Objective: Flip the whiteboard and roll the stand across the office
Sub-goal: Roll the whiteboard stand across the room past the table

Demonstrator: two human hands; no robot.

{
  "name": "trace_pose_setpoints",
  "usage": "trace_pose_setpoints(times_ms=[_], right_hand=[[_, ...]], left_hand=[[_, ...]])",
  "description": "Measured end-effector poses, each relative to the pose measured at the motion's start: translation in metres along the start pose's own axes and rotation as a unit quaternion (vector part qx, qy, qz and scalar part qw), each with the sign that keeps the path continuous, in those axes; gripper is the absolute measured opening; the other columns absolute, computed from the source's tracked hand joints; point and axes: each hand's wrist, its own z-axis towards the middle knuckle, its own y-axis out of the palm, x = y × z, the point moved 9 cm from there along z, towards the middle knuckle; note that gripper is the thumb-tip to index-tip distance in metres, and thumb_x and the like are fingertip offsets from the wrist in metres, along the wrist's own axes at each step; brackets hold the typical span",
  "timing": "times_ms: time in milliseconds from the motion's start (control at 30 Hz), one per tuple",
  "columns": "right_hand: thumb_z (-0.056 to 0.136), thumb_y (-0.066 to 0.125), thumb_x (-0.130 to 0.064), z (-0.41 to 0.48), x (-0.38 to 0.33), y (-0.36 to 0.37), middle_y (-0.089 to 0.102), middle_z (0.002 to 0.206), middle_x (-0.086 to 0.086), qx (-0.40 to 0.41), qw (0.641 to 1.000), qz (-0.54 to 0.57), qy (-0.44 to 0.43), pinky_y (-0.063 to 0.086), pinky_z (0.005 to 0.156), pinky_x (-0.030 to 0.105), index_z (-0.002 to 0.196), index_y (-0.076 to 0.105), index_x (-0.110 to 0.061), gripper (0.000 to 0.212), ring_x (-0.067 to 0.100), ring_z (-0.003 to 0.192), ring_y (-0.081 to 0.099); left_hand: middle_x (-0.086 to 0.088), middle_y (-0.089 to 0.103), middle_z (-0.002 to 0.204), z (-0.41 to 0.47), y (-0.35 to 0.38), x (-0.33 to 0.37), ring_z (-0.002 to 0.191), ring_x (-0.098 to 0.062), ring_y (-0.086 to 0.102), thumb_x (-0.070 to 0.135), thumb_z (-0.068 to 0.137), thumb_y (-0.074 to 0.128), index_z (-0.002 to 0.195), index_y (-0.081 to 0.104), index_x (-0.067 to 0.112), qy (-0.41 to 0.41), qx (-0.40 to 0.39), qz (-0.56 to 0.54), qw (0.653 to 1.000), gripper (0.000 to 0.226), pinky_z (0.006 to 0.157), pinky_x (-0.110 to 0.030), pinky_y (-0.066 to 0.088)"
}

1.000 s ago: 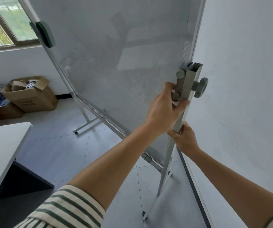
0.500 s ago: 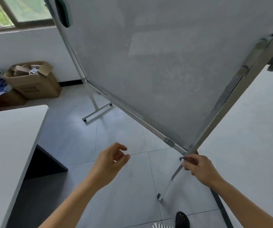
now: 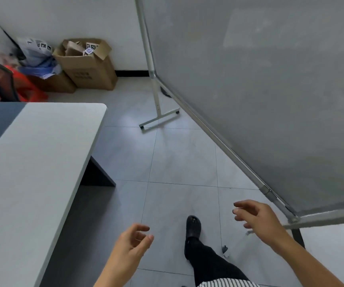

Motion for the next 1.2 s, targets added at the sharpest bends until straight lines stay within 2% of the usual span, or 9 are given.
trace_pose_setpoints(times_ms=[100, 200, 433, 667, 833, 933, 1067, 1200], right_hand=[[0.09, 0.065, -0.018, 0.056, -0.029, 0.025, 0.075, 0.094, -0.001, -0.023, 1.0, 0.003, -0.001, 0.055, 0.071, 0.027, 0.105, 0.068, -0.018, 0.015, 0.013, 0.087, 0.072], [0.09, 0.065, -0.02, 0.119, -0.076, 0.044, 0.074, 0.094, -0.002, -0.048, 0.999, -0.006, -0.013, 0.054, 0.072, 0.026, 0.105, 0.068, -0.02, 0.015, 0.013, 0.087, 0.072], [0.086, 0.069, -0.02, 0.236, -0.191, 0.075, 0.076, 0.089, -0.001, -0.107, 0.992, -0.042, -0.047, 0.052, 0.072, 0.028, 0.102, 0.07, -0.021, 0.016, 0.012, 0.082, 0.073], [0.087, 0.069, -0.015, 0.344, -0.269, 0.121, 0.077, 0.087, 0.001, -0.125, 0.99, -0.045, -0.044, 0.054, 0.067, 0.029, 0.097, 0.071, -0.02, 0.011, 0.011, 0.076, 0.073], [0.086, 0.069, -0.012, 0.426, -0.333, 0.16, 0.077, 0.087, 0.003, -0.098, 0.994, -0.023, -0.042, 0.053, 0.067, 0.032, 0.098, 0.071, -0.016, 0.013, 0.016, 0.076, 0.073], [0.085, 0.07, -0.009, 0.466, -0.395, 0.176, 0.077, 0.079, 0.002, -0.082, 0.995, 0.0, -0.057, 0.052, 0.065, 0.031, 0.095, 0.072, -0.016, 0.013, 0.018, 0.075, 0.073], [0.084, 0.07, -0.006, 0.521, -0.466, 0.179, 0.077, 0.08, 0.006, -0.047, 0.996, 0.026, -0.076, 0.051, 0.064, 0.031, 0.094, 0.072, -0.018, 0.015, 0.024, 0.078, 0.073], [0.084, 0.07, -0.006, 0.579, -0.507, 0.18, 0.078, 0.08, 0.005, -0.019, 0.996, 0.04, -0.075, 0.051, 0.062, 0.031, 0.093, 0.071, -0.018, 0.015, 0.02, 0.074, 0.073]], left_hand=[[-0.014, 0.073, 0.084, 0.042, -0.028, 0.005, 0.08, -0.028, 0.07, 0.021, 0.087, 0.067, 0.093, 0.065, 0.021, -0.02, 0.031, 0.003, 0.999, 0.007, 0.074, -0.04, 0.057], [-0.015, 0.073, 0.086, 0.092, -0.061, 0.029, 0.081, -0.028, 0.071, 0.018, 0.088, 0.066, 0.093, 0.064, 0.018, -0.034, 0.059, -0.015, 0.998, 0.006, 0.073, -0.04, 0.058], [-0.007, 0.075, 0.083, 0.184, -0.136, 0.091, 0.078, -0.017, 0.073, 0.022, 0.088, 0.066, 0.095, 0.064, 0.023, -0.017, 0.124, -0.07, 0.99, 0.008, 0.065, -0.027, 0.058], [-0.016, 0.074, 0.075, 0.276, -0.197, 0.075, 0.075, -0.029, 0.071, 0.01, 0.085, 0.068, 0.091, 0.067, 0.011, -0.075, 0.165, -0.149, 0.972, 0.006, 0.063, -0.036, 0.055], [-0.023, 0.073, 0.076, 0.38, -0.269, 0.094, 0.07, -0.033, 0.07, 0.01, 0.079, 0.072, 0.089, 0.067, 0.004, -0.067, 0.186, -0.177, 0.964, 0.013, 0.061, -0.039, 0.053], [-0.018, 0.071, 0.071, 0.445, -0.322, 0.142, 0.068, -0.031, 0.069, 0.011, 0.08, 0.071, 0.086, 0.067, 0.006, -0.036, 0.172, -0.18, 0.968, 0.009, 0.062, -0.039, 0.053], [-0.02, 0.071, 0.078, 0.528, -0.377, 0.212, 0.072, -0.028, 0.069, 0.031, 0.068, 0.066, 0.088, 0.066, 0.015, 0.009, 0.138, -0.137, 0.981, 0.026, 0.062, -0.033, 0.052], [-0.021, 0.07, 0.078, 0.608, -0.408, 0.267, 0.069, -0.024, 0.066, 0.032, 0.067, 0.065, 0.088, 0.066, 0.015, 0.04, 0.12, -0.121, 0.985, 0.027, 0.062, -0.032, 0.051]])
